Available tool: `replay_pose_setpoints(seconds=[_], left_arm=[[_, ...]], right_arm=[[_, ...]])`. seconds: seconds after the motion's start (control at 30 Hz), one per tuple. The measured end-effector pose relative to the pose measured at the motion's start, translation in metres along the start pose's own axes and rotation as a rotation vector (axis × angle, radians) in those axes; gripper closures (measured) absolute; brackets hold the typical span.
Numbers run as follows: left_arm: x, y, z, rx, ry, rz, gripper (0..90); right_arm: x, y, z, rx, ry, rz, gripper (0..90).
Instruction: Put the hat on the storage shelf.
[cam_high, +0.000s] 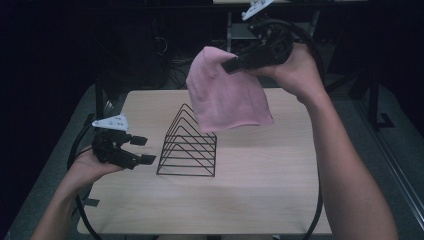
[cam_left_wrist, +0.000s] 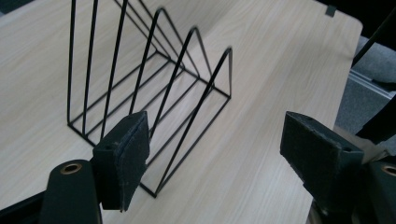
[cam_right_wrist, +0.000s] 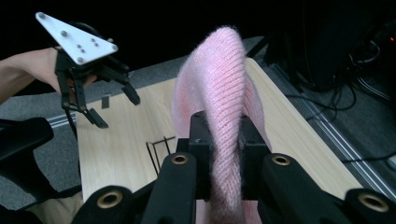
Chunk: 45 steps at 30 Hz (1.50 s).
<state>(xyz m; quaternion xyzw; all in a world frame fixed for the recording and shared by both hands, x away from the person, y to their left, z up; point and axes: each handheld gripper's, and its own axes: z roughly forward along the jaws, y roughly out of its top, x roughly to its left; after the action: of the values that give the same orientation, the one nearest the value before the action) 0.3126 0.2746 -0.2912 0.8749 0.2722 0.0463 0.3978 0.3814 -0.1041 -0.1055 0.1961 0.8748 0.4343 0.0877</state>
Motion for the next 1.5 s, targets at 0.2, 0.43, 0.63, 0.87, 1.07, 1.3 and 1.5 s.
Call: replay_pose_setpoints(seconds=[0.2, 0.43, 0.63, 0.87, 1.07, 1.3, 1.5], left_arm=[[0.004, 0.015, 0.0, -0.03, -0.029, 0.006, 24.7], [0.009, 0.028, 0.001, -0.053, -0.04, 0.009, 25.9], [0.018, 0.028, 0.0, -0.091, -0.081, -0.017, 30.4], [0.029, 0.026, -0.008, -0.148, -0.134, -0.087, 48.6], [0.034, 0.022, -0.014, -0.154, -0.141, -0.075, 80.8], [0.041, 0.011, -0.007, -0.111, -0.115, -0.093, 82.6], [0.047, 0.011, 0.007, -0.068, -0.086, -0.093, 82.6]], right_arm=[[0.008, 0.015, 0.013, -0.001, 0.026, -0.03, 79.8], [0.023, 0.038, 0.036, -0.005, 0.07, -0.073, 79.8], [0.033, 0.051, 0.05, -0.02, 0.1, -0.102, 79.8], [0.042, 0.061, 0.069, -0.028, 0.138, -0.125, 79.8], [0.045, 0.059, 0.082, -0.04, 0.156, -0.118, 79.8], [0.035, 0.04, 0.098, -0.043, 0.154, -0.081, 79.6], [0.017, 0.017, 0.11, -0.052, 0.149, -0.024, 79.6]])
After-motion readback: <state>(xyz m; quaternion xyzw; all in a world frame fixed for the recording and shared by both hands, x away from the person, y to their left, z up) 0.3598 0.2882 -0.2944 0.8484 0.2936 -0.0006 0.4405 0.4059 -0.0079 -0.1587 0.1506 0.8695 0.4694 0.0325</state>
